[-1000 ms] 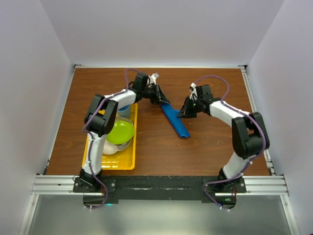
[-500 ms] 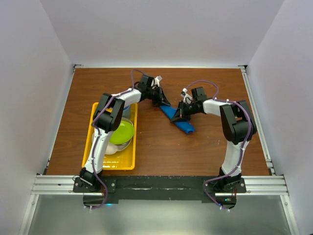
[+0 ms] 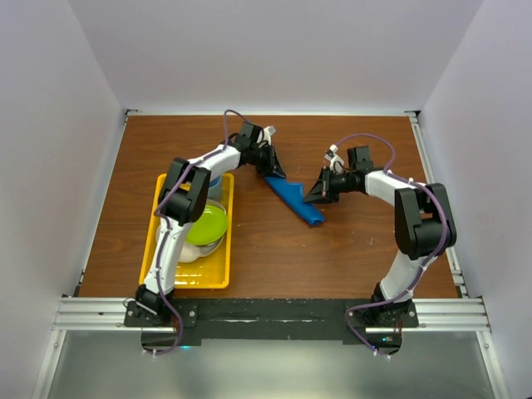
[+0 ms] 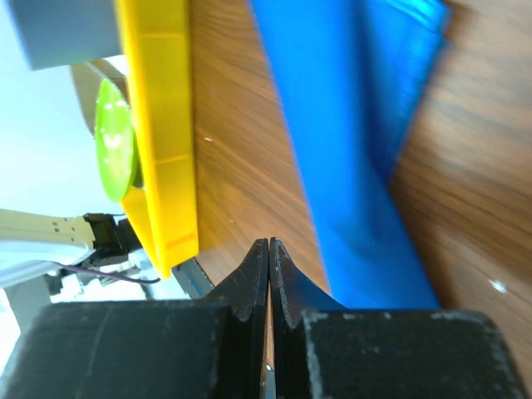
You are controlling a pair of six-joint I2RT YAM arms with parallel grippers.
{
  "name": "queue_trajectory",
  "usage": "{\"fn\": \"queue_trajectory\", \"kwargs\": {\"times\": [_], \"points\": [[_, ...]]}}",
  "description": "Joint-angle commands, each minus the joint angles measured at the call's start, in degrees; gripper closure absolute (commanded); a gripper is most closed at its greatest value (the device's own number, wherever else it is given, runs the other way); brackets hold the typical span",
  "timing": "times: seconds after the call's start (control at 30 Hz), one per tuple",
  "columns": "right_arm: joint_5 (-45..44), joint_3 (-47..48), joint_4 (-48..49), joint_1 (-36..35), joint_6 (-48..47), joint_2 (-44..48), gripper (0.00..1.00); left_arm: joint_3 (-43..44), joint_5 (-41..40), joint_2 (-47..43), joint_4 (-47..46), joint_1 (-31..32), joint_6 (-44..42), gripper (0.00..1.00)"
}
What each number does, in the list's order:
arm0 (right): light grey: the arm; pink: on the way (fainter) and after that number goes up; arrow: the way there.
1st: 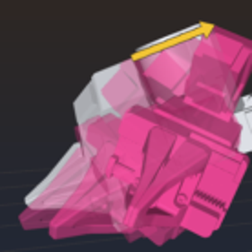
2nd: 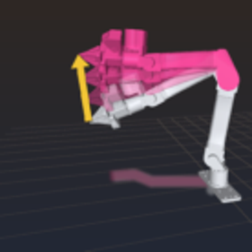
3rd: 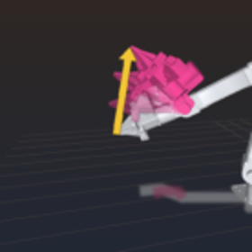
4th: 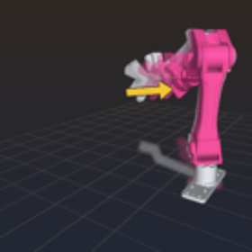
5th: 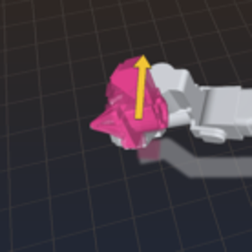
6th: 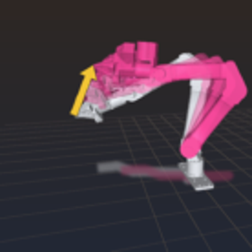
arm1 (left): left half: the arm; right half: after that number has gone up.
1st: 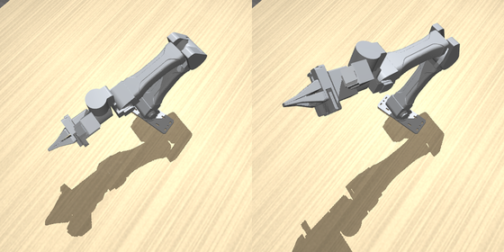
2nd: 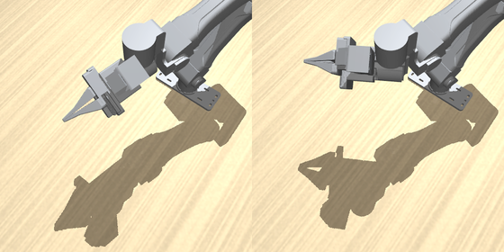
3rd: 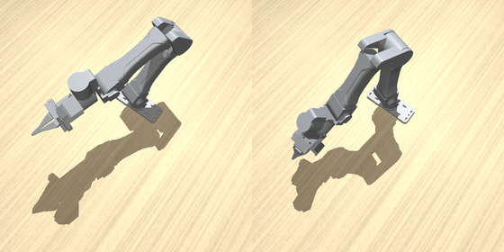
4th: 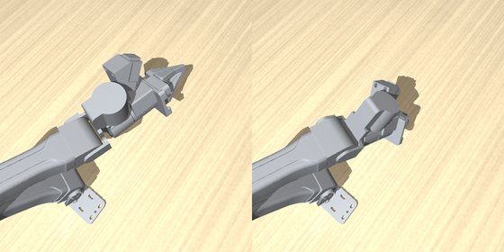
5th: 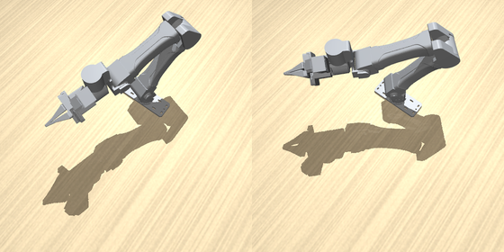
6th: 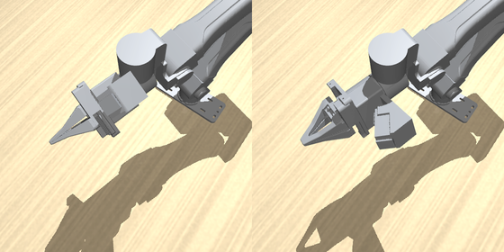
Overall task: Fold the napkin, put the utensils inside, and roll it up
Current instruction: Roll the napkin with the utensil
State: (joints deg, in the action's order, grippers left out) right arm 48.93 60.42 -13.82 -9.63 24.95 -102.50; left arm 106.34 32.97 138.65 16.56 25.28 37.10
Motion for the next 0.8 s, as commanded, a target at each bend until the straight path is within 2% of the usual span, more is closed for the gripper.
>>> {"fn": "queue_trajectory", "kwargs": {"times": [0.0,0.17,0.27,0.5,0.63,0.77], "points": [[2.05,-4.51,2.04,0.05,-1.04,-2.18,1.00,3.51,-0.02,-5.05,1.99,0.12,-0.81,0.97],[1.00,-6.20,0.91,0.05,-2.44,-0.78,1.00,3.78,2.79,-7.34,1.20,0.47,1.30,0.93],[0.21,-4.09,-2.86,0.05,-4.20,1.24,1.00,0.63,4.21,-9.53,-0.82,0.39,2.62,0.93],[-5.68,-4.44,-6.12,0.31,-6.75,1.69,1.00,-6.32,1.06,-9.89,-1.18,-0.84,-0.18,0.94],[-7.70,-2.95,-7.53,0.22,-8.86,0.81,1.00,-2.82,-0.45,-5.60,3.21,-1.46,-5.36,0.94],[-9.20,2.22,-12.87,0.31,-11.14,0.20,1.00,1.13,-1.77,-4.00,6.11,-1.55,-7.92,0.94]]}}
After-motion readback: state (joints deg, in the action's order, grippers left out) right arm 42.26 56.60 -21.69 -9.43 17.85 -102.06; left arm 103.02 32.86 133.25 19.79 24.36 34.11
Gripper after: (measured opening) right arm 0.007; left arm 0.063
